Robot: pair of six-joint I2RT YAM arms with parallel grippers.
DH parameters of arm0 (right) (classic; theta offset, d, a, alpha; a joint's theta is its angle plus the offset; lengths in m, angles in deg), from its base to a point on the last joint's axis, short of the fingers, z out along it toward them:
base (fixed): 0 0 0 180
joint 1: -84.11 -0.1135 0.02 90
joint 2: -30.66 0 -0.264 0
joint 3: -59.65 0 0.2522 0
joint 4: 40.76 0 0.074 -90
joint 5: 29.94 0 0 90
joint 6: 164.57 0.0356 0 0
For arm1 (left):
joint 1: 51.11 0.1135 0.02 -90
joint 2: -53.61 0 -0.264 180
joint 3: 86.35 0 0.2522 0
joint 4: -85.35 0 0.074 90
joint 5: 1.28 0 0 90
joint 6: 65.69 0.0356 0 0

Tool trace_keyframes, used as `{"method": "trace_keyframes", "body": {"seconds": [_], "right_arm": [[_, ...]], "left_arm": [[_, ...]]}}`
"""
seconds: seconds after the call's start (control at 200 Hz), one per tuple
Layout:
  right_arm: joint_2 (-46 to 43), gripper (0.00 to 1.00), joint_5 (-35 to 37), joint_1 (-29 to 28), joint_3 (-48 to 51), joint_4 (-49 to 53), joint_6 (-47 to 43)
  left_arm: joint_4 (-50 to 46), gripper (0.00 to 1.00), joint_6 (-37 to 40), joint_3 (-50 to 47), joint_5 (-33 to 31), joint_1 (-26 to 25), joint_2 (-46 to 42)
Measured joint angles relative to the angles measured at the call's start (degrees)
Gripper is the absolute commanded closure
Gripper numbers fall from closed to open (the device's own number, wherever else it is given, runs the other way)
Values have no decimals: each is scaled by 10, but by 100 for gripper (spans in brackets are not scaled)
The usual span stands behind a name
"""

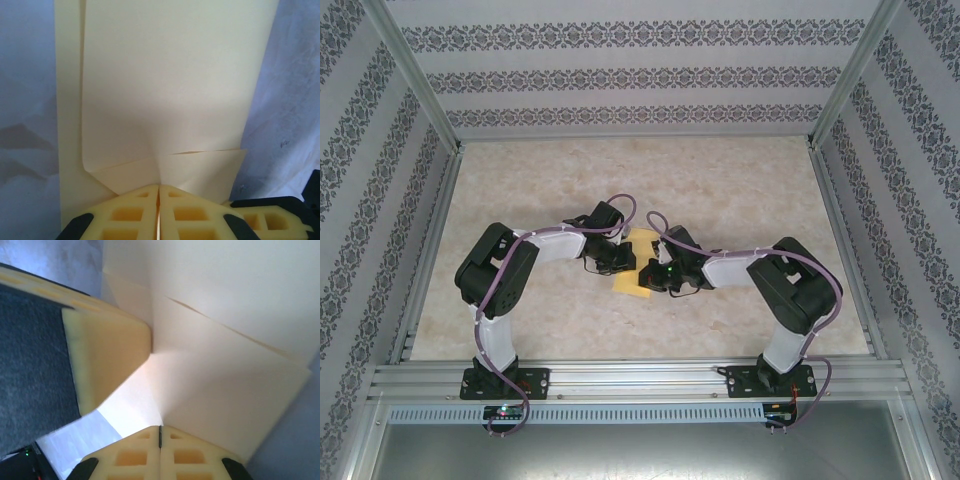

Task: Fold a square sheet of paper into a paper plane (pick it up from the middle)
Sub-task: Fold the triangle a second time at the center of the table.

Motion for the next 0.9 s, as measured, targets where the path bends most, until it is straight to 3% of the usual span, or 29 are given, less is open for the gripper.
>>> {"method": "trace_keyframes", "body": {"seconds": [0.235, 0.619, 0.899], "right_arm": [[-46, 98, 5, 0, 0, 24, -9], [-19, 98, 10, -4, -4, 26, -10], [-57, 100, 29, -4, 14, 21, -6]], "left_arm": [[0, 89, 0, 0, 0, 0, 0], [0, 89, 0, 0, 0, 0, 0], [0, 89, 0, 0, 0, 0, 0]]}}
